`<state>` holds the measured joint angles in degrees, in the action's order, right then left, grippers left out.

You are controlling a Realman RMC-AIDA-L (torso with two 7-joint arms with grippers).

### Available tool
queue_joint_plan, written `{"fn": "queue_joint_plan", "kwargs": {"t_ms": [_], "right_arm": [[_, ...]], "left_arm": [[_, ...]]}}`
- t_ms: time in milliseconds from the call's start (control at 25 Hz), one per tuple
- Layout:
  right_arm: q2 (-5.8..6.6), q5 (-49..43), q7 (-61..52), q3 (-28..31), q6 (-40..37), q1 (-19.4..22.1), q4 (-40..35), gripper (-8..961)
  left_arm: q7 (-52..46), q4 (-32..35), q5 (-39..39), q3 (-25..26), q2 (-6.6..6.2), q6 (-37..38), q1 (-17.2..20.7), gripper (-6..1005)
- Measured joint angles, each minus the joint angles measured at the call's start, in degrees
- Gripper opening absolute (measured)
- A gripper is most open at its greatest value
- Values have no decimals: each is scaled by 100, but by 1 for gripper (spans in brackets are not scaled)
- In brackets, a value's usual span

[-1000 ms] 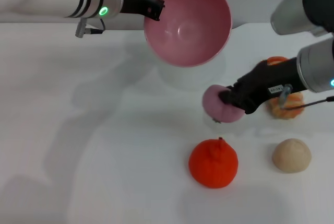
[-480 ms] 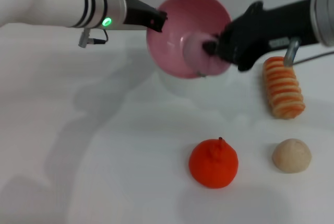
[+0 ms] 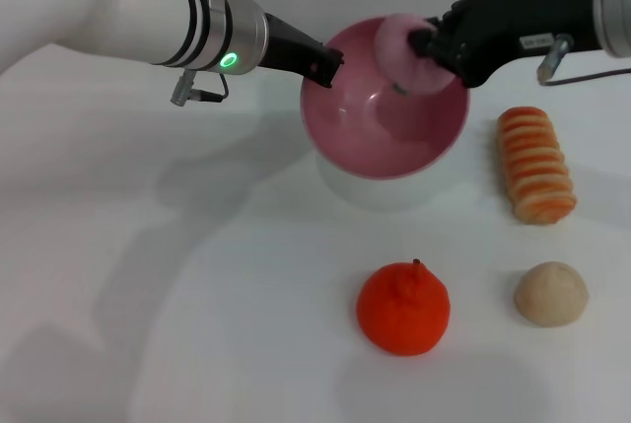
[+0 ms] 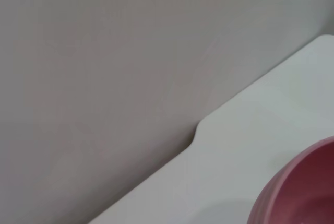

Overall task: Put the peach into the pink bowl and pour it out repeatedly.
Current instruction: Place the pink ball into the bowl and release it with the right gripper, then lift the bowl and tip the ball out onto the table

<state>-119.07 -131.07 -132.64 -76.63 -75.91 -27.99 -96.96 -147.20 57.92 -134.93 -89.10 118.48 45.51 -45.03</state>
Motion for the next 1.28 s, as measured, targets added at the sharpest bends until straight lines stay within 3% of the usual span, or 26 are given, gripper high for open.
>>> {"fn": "queue_joint_plan", "kwargs": {"t_ms": [320,640,720,880,960,1000,1080,1120,1160,1280], "right_arm": [[6,13,179,-115,199,-24,277,93],[-7,161,243,-45,350,65,174,434],[-19,479,475,32,444,163,126,434],[-2,2063,1629,443,476,430,252,434],[20,3813,3064,716,468,750,690,434],[20,3813,3064,716,468,750,690,433],[28,5068,4261,798,426,1011,1117,433],[29,6300,5583,813,318,1285,1637,433],[27,6864,6185,819,259,1403,1877,433],[19,7650,7057,866,227,1589,2280,433]], "left_arm": [[-83,-5,-26,10,-9,157,-47,113],[-87,-33,-44,17,-24,191,-50,115],[-43,-40,-43,-3,-29,137,-44,116],[-11,-74,-49,-15,-21,10,-22,116],[-6,-84,-51,-22,-20,-40,-8,117],[-6,-84,-51,-22,-20,-40,-8,117],[-2,-98,-52,-125,-18,-73,17,118],[-2,-98,-52,-125,-18,-73,17,118],[5,-98,-51,-203,-15,-134,34,118],[5,-98,-51,-203,-15,-134,34,119]]}}
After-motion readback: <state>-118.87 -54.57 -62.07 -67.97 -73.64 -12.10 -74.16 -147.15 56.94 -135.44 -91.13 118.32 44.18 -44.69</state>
